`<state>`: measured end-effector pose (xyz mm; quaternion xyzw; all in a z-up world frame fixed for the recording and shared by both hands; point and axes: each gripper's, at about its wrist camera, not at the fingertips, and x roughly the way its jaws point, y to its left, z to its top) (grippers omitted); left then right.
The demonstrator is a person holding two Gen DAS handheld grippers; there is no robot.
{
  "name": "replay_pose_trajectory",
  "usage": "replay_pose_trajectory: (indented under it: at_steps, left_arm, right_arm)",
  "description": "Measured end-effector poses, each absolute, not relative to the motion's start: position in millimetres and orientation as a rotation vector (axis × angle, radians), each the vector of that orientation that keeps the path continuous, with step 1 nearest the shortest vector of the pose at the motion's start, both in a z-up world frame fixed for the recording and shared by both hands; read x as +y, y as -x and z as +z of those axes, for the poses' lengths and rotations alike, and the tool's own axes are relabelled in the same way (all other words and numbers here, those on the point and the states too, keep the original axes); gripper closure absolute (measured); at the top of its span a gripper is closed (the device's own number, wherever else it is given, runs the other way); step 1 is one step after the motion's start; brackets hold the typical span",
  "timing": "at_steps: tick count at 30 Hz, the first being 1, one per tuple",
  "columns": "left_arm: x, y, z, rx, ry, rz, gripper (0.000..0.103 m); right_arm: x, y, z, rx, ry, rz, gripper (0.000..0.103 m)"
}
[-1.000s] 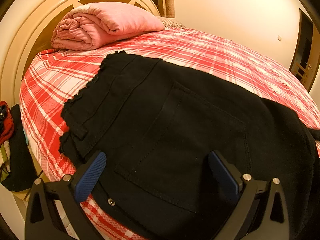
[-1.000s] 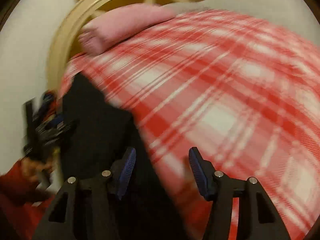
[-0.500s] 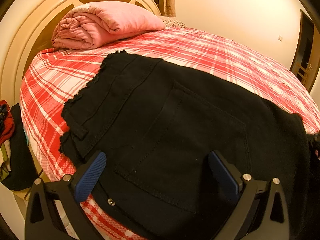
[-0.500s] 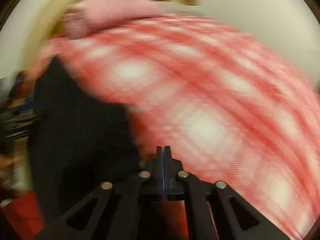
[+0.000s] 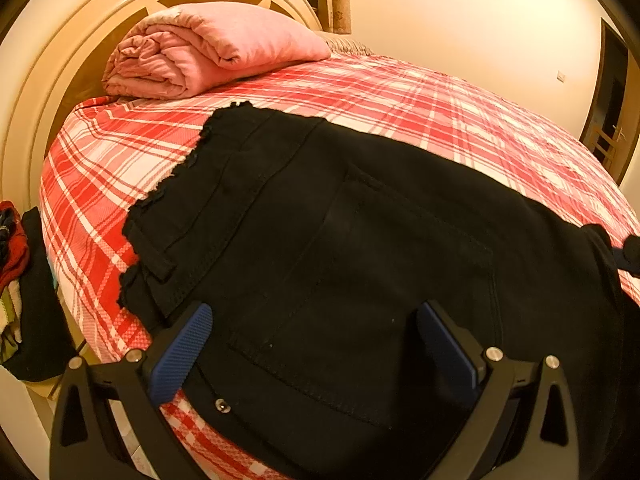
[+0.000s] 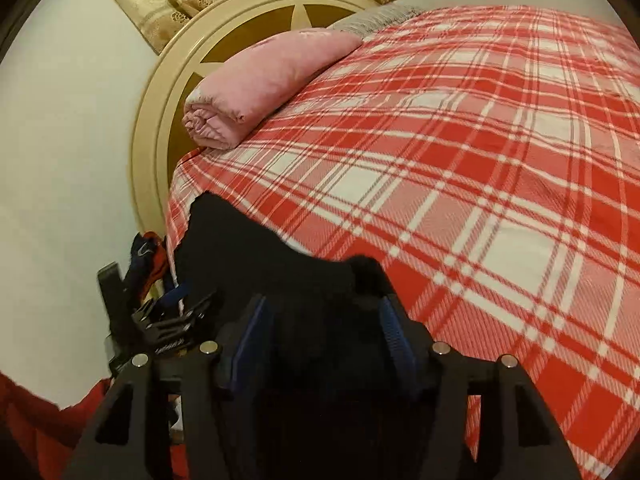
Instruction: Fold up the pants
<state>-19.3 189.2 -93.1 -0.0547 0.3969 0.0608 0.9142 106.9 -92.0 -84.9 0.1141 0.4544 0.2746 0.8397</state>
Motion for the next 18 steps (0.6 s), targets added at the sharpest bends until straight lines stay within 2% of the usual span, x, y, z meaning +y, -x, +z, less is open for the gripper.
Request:
replay_pose_trajectory:
  at_steps: [2, 3, 4, 10, 14, 18]
  left_arm:
    - [189, 20, -94, 0.814, 0.111, 0.127, 0.0]
    - [189, 20, -94, 0.814, 0.111, 0.128, 0.0]
    - [189, 19, -94, 0.814, 0.112, 0.128, 0.0]
    - [188, 19, -94, 0.813, 0.108, 0.122, 0.0]
    - [190, 20, -94, 0.813, 0.104, 0.116, 0.0]
    - [192, 19, -92, 0.812, 0.078, 0.101, 0.0]
  right_arm:
    - [-76, -120, -96, 1.015, -0.088, 0.461, 0.049]
    - [-69, -125, -104, 1.045, -0.049, 0.48, 0.067]
    - [-67, -127, -107, 1.051, -0.042, 0.488, 0.076]
    - [-67, -154, -94, 0.953, 0.072, 0.3, 0.103]
    - [-122, -149, -70, 0.909, -0.208, 0.43, 0.102]
    - [-157, -93, -40, 0.822, -0.125, 0.321, 0.102]
